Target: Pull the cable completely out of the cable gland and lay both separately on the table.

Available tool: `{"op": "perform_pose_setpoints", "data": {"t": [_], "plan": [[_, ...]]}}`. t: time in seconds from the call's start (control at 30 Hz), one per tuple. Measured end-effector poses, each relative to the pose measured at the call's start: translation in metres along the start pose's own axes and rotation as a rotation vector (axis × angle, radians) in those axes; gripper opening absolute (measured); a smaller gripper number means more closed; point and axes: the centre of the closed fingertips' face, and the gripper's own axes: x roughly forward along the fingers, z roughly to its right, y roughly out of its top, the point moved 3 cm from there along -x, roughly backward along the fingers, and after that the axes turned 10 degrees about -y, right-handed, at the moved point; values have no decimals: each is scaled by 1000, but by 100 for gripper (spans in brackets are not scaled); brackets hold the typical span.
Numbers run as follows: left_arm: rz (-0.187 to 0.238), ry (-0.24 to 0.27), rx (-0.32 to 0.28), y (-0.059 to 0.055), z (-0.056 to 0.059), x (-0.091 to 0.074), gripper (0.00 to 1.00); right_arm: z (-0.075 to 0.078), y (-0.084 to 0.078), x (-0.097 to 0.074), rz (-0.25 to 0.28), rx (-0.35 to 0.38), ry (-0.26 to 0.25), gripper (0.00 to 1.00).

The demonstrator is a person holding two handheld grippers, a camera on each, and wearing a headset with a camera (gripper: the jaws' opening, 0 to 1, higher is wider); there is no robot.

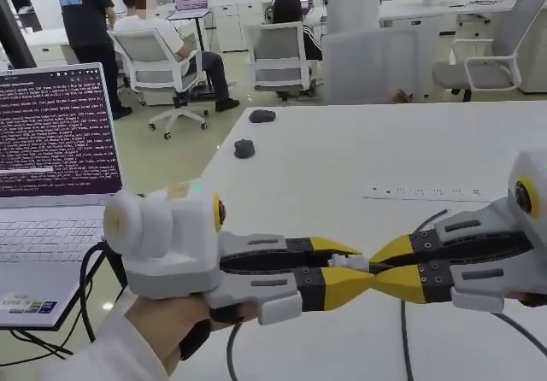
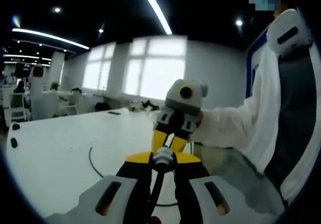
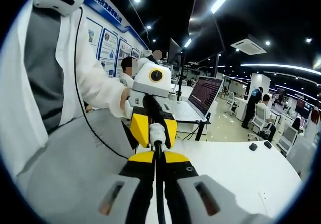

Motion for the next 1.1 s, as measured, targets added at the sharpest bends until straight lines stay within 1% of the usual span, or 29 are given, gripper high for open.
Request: {"op": "perform_pose_setpoints", "data": {"t": [0.07, 0.13, 0.33, 0.5, 0.67, 0.73, 0.9, 1.1], "plan": [[0, 7, 11, -1, -1, 0, 16, 1, -1, 0, -4, -4, -6, 3], [0, 10, 9, -1, -2, 0, 16, 3, -3, -2, -6, 4, -8, 2], [8, 24, 8, 0, -4, -8, 16, 8, -7, -9, -6, 26, -24, 2], [17, 48, 7, 2, -9, -17, 16, 14, -16, -16, -20, 51, -54, 2], [10, 56, 8, 1, -10, -21, 16, 16, -22, -23, -34, 65, -70, 2], [10, 64, 4, 0, -13, -24, 16, 17, -26, -25, -39, 74, -82, 3], [13, 70, 1, 1, -12, -26, 16, 19, -33, -32, -52, 92, -99, 3], [18, 71, 2, 2, -12, -28, 16, 18, -36, -36, -58, 103, -112, 3]]}}
